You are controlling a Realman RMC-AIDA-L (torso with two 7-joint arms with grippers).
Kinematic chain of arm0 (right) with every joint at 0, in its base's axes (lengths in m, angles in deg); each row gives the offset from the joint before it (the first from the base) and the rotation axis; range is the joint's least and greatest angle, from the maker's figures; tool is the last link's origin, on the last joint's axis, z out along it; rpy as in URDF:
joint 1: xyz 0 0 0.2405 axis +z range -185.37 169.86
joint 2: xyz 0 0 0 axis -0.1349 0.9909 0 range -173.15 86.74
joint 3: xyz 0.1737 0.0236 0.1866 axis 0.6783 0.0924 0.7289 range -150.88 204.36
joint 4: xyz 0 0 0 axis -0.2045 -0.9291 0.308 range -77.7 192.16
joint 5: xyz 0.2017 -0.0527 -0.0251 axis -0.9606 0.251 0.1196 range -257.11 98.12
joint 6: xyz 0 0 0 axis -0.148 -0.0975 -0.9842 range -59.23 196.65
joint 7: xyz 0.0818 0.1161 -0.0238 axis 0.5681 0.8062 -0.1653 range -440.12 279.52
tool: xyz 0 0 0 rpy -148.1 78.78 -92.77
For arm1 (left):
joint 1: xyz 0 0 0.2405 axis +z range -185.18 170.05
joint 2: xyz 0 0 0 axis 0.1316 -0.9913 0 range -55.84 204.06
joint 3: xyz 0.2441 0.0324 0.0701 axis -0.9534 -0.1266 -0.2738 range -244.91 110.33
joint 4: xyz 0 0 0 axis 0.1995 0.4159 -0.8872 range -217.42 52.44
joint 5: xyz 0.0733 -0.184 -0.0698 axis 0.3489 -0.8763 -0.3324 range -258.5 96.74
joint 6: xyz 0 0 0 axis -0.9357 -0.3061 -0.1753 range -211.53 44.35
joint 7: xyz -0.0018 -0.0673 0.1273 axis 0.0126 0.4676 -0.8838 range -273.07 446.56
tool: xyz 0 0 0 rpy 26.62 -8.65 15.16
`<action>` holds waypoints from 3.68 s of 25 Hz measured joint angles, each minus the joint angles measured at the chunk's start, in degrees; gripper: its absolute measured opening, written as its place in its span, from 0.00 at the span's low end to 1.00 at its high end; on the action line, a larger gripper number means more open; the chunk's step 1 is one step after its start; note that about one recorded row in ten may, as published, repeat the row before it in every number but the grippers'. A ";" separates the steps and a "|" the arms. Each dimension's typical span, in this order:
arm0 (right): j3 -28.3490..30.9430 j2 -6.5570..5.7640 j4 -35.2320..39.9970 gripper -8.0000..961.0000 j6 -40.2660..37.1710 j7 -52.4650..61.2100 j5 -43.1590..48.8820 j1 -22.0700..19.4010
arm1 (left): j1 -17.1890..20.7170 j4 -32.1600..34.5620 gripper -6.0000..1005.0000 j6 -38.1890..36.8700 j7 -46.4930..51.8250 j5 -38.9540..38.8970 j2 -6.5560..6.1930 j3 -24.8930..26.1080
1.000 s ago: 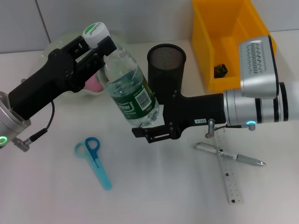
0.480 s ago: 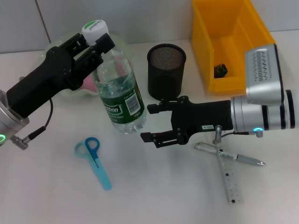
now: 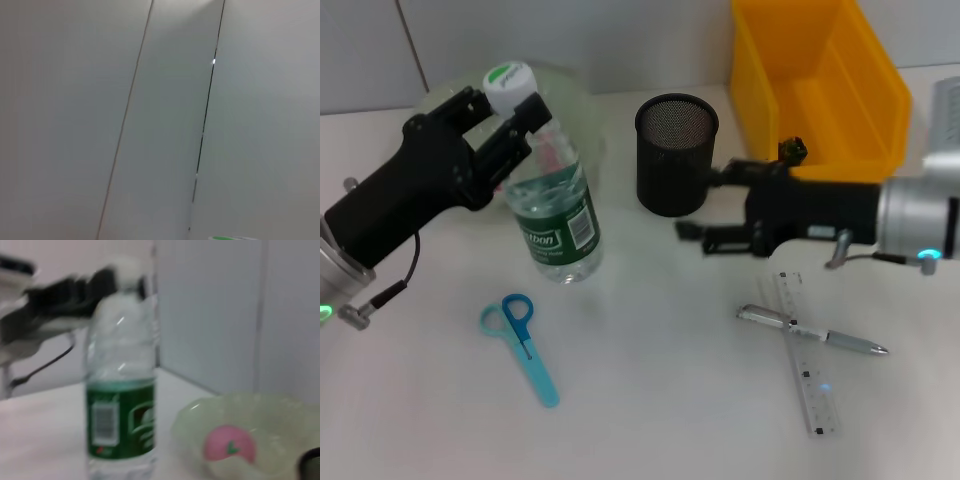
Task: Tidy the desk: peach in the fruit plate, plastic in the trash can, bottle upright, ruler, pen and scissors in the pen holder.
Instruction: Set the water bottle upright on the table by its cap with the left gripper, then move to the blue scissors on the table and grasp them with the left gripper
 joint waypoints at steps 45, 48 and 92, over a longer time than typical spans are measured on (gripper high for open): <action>4.18 0.16 0.23 0.84 -0.23 -1.19 -10.78 -1.38 | -2.84 -16.19 0.44 15.01 -27.81 -9.30 0.30 2.92; 4.29 0.16 0.23 0.84 -0.23 -1.21 -10.78 -1.38 | -2.94 -16.19 0.45 15.11 -28.09 -9.24 0.30 2.65; 4.19 -2.93 11.31 0.84 -16.27 20.36 9.82 0.38 | 12.92 21.03 0.80 8.48 22.10 9.78 -2.77 -12.31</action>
